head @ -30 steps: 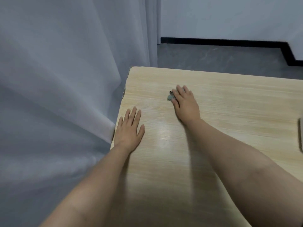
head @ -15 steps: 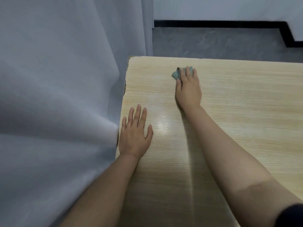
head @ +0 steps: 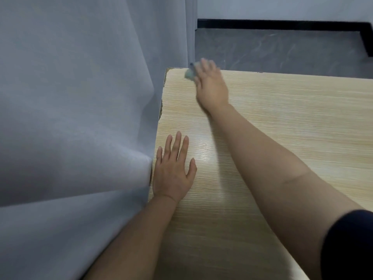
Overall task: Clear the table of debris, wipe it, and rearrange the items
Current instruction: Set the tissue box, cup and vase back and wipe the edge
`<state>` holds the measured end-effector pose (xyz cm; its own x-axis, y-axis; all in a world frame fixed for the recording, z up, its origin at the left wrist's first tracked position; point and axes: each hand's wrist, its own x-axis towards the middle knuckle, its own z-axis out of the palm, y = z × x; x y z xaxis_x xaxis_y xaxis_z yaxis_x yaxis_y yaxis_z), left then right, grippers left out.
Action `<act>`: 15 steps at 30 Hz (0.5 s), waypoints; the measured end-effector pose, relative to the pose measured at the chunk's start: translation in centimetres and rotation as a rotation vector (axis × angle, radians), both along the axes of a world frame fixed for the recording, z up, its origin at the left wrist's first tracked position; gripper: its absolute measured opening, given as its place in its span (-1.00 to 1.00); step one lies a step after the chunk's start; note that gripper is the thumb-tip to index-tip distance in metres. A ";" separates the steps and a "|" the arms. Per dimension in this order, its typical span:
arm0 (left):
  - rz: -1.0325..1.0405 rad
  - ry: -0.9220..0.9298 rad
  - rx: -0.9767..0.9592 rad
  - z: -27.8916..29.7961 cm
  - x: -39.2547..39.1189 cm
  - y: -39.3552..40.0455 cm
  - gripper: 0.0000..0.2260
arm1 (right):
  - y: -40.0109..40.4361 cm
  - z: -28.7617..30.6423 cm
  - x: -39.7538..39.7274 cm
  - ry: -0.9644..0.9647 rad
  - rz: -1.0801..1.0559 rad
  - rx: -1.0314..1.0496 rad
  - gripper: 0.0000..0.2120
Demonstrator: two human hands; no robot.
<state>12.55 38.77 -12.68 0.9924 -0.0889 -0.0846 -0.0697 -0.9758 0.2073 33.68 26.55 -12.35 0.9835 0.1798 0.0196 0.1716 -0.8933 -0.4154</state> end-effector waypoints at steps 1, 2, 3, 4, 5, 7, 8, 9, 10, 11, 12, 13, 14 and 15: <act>0.001 0.000 -0.002 0.0 0.0 0.0 -0.47 | 0.0 0.0 0.3 0.010 -0.157 -0.037 -0.59; 0.001 0.000 -0.005 0.1 0.0 0.0 -0.47 | 0.4 -0.1 0.2 0.014 -0.251 -0.062 -0.59; 0.001 -0.001 -0.006 0.1 0.0 0.0 -0.48 | 1.0 -0.1 -0.1 0.000 -0.267 -0.051 -0.58; 0.002 -0.003 -0.007 0.1 -0.1 0.0 -0.48 | 1.7 -0.2 -0.6 -0.026 -0.192 -0.008 -0.57; 0.003 -0.001 -0.010 0.1 -0.1 0.0 -0.48 | 2.3 -0.2 -1.3 -0.039 -0.025 0.036 -0.57; 0.004 0.008 -0.023 0.1 0.0 0.0 -0.47 | 2.3 -0.2 -3.2 0.017 0.380 0.062 -0.59; 0.005 0.010 -0.026 0.1 0.0 0.0 -0.47 | 1.3 0.0 -3.5 0.042 0.498 0.047 -0.59; 0.007 0.010 -0.028 0.1 0.0 0.0 -0.47 | 0.0 0.2 -3.3 0.049 0.520 0.042 -0.58; 0.007 0.010 -0.030 0.1 0.0 0.0 -0.47 | -1.5 0.4 -2.9 0.036 0.451 0.050 -0.58; 0.005 0.009 -0.033 0.1 0.1 0.0 -0.47 | -3.3 0.6 -2.3 0.015 0.328 0.060 -0.58; 0.001 0.012 -0.034 0.1 0.0 0.1 -0.47 | -5.2 0.6 -1.8 0.000 0.177 0.064 -0.58; 0.000 0.012 -0.036 0.0 0.0 0.1 -0.47 | -7.2 0.4 -1.3 -0.008 0.016 0.059 -0.59; 0.001 0.010 -0.039 0.0 0.0 0.1 -0.47 | -8.8 0.3 -1.2 -0.007 -0.132 0.044 -0.59; 0.005 0.006 -0.044 0.0 0.0 0.1 -0.47 | -9.8 0.3 -1.3 0.000 -0.253 0.021 -0.58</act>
